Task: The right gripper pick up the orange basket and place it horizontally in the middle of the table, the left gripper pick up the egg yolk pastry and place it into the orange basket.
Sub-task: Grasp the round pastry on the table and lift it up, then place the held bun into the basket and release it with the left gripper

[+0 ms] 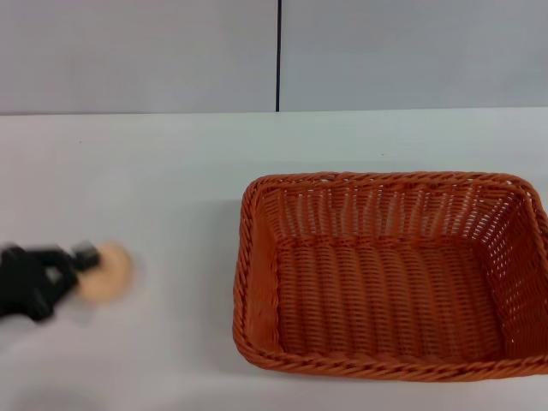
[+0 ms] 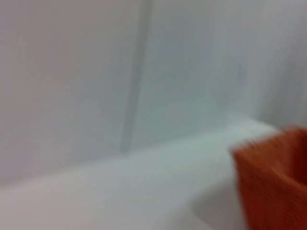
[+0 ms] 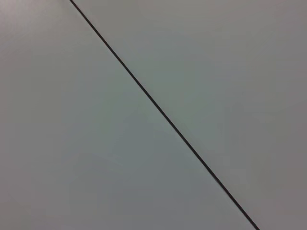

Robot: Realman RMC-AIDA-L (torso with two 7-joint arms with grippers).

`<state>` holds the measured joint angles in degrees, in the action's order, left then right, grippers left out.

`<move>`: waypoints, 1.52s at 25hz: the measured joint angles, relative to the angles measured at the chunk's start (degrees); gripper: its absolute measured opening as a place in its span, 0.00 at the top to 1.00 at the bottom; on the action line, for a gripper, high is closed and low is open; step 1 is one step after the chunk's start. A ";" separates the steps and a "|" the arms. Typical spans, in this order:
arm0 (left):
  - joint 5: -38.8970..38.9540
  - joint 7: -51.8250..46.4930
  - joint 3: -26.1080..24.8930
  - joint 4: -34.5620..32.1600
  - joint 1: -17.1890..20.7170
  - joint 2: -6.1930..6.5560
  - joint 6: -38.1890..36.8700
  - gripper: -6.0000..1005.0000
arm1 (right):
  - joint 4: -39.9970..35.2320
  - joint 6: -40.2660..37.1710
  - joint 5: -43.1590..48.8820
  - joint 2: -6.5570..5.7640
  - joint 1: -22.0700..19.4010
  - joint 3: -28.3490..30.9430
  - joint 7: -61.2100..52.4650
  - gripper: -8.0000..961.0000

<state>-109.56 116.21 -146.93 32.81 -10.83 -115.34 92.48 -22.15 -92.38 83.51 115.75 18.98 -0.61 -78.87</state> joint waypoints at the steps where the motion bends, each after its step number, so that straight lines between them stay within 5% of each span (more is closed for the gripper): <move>1: 0.00 0.00 0.00 0.00 0.00 0.00 0.00 0.93 | 0.01 -0.08 0.00 0.00 -0.01 -0.01 -0.02 0.49; 2: 0.00 0.00 0.00 0.00 0.00 0.00 0.00 0.94 | 0.01 -0.13 -0.01 0.00 -0.04 0.00 -0.05 0.49; 3: 1.12 -0.93 -7.68 -0.04 -0.87 -0.02 1.21 0.94 | 0.00 -0.17 -0.06 -0.01 -0.06 0.00 -0.10 0.49; 5: 4.04 -3.23 -13.19 -0.28 -1.87 -0.05 3.47 0.95 | 0.00 -0.25 -0.23 0.02 -0.16 0.02 -0.21 0.49; 9: 5.91 -4.04 -14.24 -0.42 -2.45 -0.20 4.81 0.95 | 0.01 -0.36 -0.35 0.25 -0.34 0.00 -0.31 0.49; 10: 10.75 -4.85 -14.61 -0.69 -5.22 -1.56 8.81 0.95 | 0.00 -0.38 -0.36 0.31 -0.41 0.00 -0.32 0.49; 16: 10.75 -4.85 -14.61 -0.69 -5.22 -1.56 8.81 0.95 | 0.07 -0.57 -0.41 0.63 -0.90 0.21 -0.35 0.49; 17: 11.66 -5.59 -13.64 -1.73 -9.58 -2.50 11.79 0.95 | 0.11 -0.57 -0.42 0.67 -0.99 0.22 -0.35 0.49; 19: 11.66 -5.59 -13.64 -1.73 -9.58 -2.50 11.79 0.95 | 0.62 -0.59 -0.44 0.77 -1.15 0.25 -0.35 0.49; 20: 11.83 -5.91 -2.64 -5.59 -16.66 -2.65 12.37 0.94 | 0.91 -0.59 -0.44 0.77 -1.19 0.26 -0.35 0.49; 21: 11.86 -5.75 2.64 -6.55 -18.86 -2.82 11.38 0.94 | 1.18 -0.60 -0.45 0.77 -1.23 0.29 -0.24 0.49; 26: 11.91 -5.39 8.01 -8.56 -21.54 -3.18 8.11 0.92 | 1.41 -1.00 -0.46 0.83 -1.32 0.44 -0.09 0.49; 38: 14.45 -1.83 9.03 -12.54 -21.33 -3.30 7.26 0.88 | 1.49 -1.06 -0.33 0.89 -0.87 0.00 -0.02 0.49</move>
<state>-95.11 114.38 -137.90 20.28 -32.16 -118.65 99.74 -20.66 -93.44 83.19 116.64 18.11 -0.61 -78.89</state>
